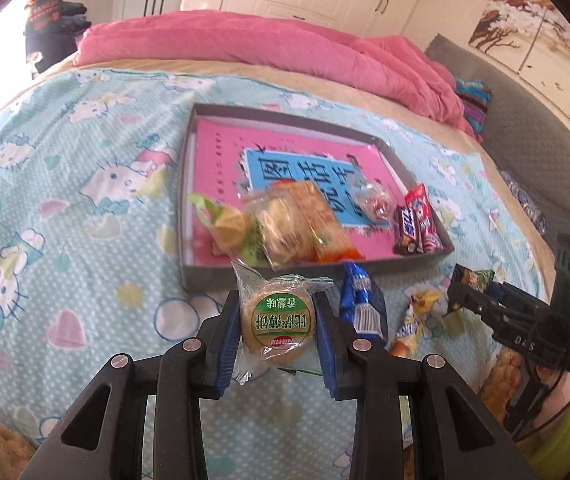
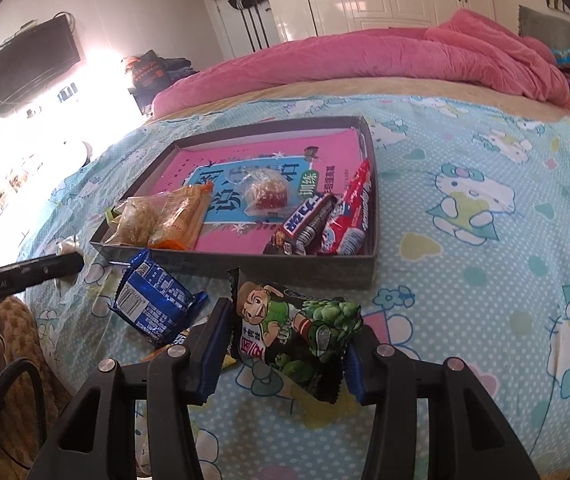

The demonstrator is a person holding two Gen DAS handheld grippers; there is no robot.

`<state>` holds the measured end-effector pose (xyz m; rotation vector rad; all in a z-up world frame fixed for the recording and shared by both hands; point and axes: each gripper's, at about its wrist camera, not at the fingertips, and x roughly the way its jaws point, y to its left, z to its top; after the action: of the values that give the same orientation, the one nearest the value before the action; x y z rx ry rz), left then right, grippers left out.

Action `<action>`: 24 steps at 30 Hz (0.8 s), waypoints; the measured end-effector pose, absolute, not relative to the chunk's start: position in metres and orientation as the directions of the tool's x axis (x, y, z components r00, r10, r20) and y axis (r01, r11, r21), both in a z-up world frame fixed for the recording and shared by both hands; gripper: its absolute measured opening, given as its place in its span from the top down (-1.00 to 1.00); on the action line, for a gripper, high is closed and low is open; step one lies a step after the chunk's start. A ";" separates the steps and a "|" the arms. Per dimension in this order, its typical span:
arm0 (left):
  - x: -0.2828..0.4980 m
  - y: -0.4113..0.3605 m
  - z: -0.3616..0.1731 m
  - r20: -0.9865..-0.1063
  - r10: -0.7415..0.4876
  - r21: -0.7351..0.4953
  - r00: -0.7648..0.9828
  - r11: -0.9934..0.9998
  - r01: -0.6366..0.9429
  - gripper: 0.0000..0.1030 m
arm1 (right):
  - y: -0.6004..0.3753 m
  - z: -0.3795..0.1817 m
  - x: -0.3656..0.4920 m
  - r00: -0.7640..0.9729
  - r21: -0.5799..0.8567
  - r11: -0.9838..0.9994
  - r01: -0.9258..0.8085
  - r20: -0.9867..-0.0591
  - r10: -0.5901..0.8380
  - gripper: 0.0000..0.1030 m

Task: Organize snacks
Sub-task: 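Grasp the round green-labelled cake with left tool while right tool grasps cartoon snack bag, then carry the cake over the tray with left tool while right tool carries the cartoon bag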

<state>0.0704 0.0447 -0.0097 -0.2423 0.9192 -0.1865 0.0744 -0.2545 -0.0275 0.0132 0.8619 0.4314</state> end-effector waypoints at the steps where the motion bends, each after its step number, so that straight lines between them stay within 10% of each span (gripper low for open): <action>1: 0.071 0.046 -0.009 -0.759 -0.258 -0.284 0.598 0.957 0.053 0.31 | -0.253 -0.026 0.074 0.576 0.172 0.914 -0.368 -0.729 0.370 0.04; 24: 0.089 0.051 -0.006 -0.727 -0.243 -0.265 0.642 0.962 0.065 0.31 | -0.252 -0.018 0.081 0.606 0.189 0.900 -0.392 -0.683 0.408 0.04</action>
<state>0.0892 0.0509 -0.0064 -0.2228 0.8578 -0.1775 0.0809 -0.2516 -0.0183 0.0212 0.7946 0.4624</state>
